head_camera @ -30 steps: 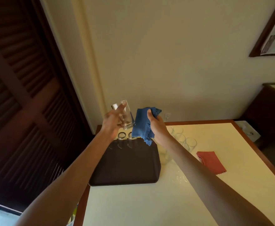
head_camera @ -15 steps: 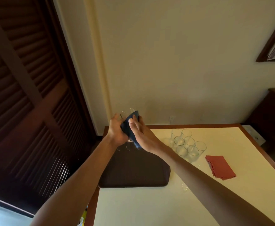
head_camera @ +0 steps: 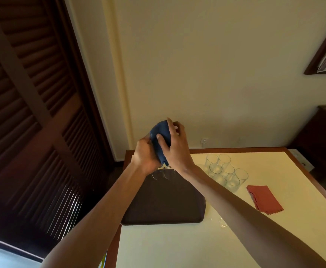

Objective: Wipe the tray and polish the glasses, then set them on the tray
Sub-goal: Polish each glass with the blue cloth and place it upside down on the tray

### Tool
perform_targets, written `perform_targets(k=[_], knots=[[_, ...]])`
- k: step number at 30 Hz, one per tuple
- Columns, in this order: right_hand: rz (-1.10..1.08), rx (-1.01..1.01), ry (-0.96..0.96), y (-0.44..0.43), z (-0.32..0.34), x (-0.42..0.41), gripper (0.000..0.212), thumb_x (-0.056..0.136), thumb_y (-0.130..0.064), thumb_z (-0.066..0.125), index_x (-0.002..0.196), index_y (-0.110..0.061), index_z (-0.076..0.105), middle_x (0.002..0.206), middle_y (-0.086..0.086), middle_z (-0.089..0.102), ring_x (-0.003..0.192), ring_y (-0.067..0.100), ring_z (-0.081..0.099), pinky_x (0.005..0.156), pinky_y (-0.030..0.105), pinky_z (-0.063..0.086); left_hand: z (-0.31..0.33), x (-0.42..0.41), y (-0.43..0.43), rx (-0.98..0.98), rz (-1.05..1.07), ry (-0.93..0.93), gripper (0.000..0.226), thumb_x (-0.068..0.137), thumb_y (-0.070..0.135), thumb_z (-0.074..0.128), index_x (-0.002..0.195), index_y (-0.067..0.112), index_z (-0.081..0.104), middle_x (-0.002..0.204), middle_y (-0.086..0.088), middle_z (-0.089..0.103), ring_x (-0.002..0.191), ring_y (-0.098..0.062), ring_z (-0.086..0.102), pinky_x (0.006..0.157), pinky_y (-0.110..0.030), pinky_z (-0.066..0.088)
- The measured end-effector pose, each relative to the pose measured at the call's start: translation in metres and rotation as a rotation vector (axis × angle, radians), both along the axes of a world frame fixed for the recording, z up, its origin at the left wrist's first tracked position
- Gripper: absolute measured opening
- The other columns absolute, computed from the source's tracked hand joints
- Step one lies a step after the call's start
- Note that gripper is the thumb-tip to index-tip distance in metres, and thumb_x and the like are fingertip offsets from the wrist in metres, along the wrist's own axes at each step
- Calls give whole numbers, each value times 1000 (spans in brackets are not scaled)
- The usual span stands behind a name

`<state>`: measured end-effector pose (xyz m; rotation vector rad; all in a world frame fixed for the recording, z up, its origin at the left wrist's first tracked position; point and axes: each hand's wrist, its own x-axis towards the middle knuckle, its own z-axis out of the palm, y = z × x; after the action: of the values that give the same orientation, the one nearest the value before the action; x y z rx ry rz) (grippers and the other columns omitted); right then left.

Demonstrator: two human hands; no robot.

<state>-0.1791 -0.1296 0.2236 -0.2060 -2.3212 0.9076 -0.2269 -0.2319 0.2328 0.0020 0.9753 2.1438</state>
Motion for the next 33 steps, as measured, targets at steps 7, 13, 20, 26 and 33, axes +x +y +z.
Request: perform_targets(k=[7, 13, 20, 26, 33], knots=[[-43, -334, -66, -3, 15, -17, 43, 107, -44, 35, 130, -10, 50, 108, 8, 69, 85, 20, 69, 62, 16, 50, 8, -1, 5, -20, 49, 30, 47, 106, 40, 43, 139, 15, 65, 138, -12, 66, 126, -30, 62, 110, -44, 48], [-26, -738, -277, -5, 15, -26, 67, 105, -57, 22, 97, -11, 70, 94, 10, 73, 86, 25, 70, 83, 43, 57, 18, -6, 8, -158, 123, 118, 50, 105, 46, 47, 123, 8, 73, 104, -12, 76, 97, -29, 73, 84, -39, 57], [-22, -359, -58, -27, 1, -15, 31, 107, -40, 37, 121, -14, 44, 90, 1, 65, 70, 12, 66, 51, 17, 45, 23, -15, 10, -348, 164, 137, 43, 109, 42, 46, 117, 10, 73, 110, -12, 76, 101, -25, 72, 84, -36, 59], [-59, -882, -166, -7, 17, -42, 60, 104, -58, 28, 99, -12, 67, 87, 6, 73, 76, 19, 70, 76, 36, 58, 24, -6, 10, -458, 159, 197, 58, 103, 62, 43, 122, 15, 69, 115, -11, 76, 109, -29, 71, 99, -49, 56], [-23, -951, -323, -26, 8, -27, 58, 106, -55, 23, 102, -13, 63, 92, 4, 69, 87, 20, 68, 73, 25, 52, 27, -19, 6, -540, 162, 162, 88, 82, 88, 51, 144, 25, 56, 134, -10, 66, 114, -30, 68, 95, -47, 58]])
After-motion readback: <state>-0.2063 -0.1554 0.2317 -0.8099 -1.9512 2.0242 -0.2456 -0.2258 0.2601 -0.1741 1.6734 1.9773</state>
